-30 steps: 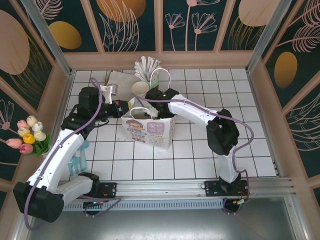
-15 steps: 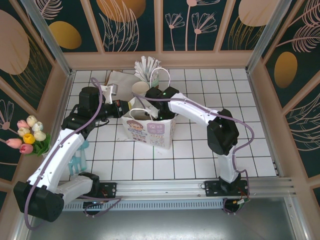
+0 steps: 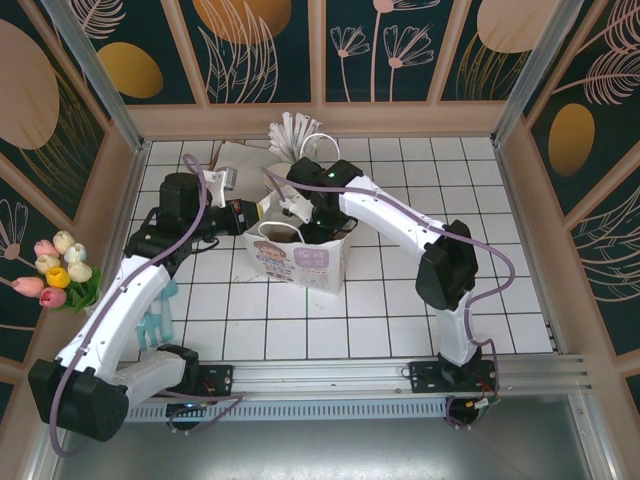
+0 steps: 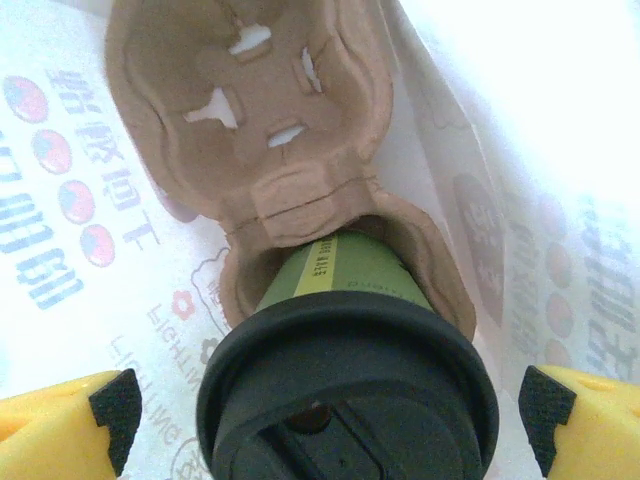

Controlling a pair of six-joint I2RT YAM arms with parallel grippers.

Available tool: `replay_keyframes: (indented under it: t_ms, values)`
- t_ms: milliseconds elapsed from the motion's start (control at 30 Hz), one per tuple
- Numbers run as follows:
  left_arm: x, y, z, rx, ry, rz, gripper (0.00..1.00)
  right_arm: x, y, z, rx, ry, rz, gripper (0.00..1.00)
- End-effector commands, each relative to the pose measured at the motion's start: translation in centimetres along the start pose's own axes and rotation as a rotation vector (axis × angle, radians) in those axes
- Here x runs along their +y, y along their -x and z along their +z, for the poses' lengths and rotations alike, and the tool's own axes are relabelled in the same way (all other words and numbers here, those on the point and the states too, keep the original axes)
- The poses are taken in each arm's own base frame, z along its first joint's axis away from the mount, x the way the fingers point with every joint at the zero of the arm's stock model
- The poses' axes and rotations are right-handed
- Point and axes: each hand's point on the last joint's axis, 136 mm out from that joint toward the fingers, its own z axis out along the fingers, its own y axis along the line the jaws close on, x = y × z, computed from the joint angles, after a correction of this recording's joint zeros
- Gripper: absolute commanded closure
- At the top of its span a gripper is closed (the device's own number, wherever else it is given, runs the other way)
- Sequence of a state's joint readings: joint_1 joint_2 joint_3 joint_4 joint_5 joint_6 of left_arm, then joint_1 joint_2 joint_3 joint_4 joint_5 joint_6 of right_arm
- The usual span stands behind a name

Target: Pack the takeout coffee

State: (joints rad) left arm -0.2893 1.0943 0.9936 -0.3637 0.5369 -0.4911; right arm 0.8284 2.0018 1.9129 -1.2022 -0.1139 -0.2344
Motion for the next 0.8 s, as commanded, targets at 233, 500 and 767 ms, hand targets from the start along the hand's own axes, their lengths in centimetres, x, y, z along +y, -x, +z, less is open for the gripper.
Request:
replay_keyframes:
  t_ms: [233, 500, 767]
  values:
    - [-0.5, 1.2, -0.3, -0.023, 0.014, 0.007, 1.0, 0.4, 0.0, -2.5, -0.029, -0.011, -0.05, 0.01]
    - [-0.4, 1.1, -0.6, -0.029, 0.024, 0.007, 1.0, 0.8, -0.1, -3.1, -0.035, -0.001, -0.058, 0.01]
    - [-0.3, 1.1, -0.5, -0.027, 0.026, 0.01, 1.0, 1.2, -0.4, -3.7, -0.045, -0.002, -0.068, 0.01]
